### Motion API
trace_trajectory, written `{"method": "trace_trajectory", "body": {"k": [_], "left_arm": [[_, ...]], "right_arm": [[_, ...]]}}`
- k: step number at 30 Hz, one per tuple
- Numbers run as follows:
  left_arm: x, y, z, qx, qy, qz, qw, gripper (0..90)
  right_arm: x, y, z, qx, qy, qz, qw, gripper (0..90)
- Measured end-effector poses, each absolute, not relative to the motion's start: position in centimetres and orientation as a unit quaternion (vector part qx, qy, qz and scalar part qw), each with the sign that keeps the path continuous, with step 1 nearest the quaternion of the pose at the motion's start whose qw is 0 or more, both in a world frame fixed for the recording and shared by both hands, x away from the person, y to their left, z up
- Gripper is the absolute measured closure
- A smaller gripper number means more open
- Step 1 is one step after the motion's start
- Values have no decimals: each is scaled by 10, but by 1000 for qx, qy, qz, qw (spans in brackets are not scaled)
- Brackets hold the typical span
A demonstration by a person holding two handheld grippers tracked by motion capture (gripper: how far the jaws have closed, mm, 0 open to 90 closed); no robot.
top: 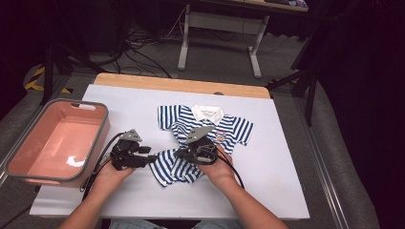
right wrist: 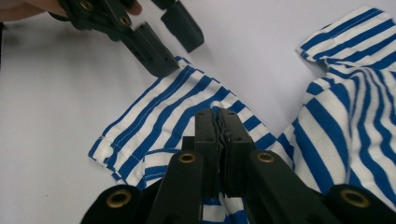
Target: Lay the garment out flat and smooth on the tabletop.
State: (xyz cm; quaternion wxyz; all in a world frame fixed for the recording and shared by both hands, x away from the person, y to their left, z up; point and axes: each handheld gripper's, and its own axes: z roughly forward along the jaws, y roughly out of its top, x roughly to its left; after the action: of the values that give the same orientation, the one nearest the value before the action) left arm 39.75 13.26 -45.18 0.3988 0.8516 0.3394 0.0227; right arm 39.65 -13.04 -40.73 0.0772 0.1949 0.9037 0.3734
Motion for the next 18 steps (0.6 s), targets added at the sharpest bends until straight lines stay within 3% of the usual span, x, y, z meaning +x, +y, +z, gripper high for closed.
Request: {"method": "trace_trajectory", "body": {"k": [8, 18], "left_arm": [[395, 131, -450, 859, 335, 24, 386, 789], [386, 126, -442, 859, 322, 17, 397, 815]], "right_arm": [[378, -165, -383, 208, 885, 408, 84, 884], [349, -229, -378, 245, 861, 437, 88, 900]]}}
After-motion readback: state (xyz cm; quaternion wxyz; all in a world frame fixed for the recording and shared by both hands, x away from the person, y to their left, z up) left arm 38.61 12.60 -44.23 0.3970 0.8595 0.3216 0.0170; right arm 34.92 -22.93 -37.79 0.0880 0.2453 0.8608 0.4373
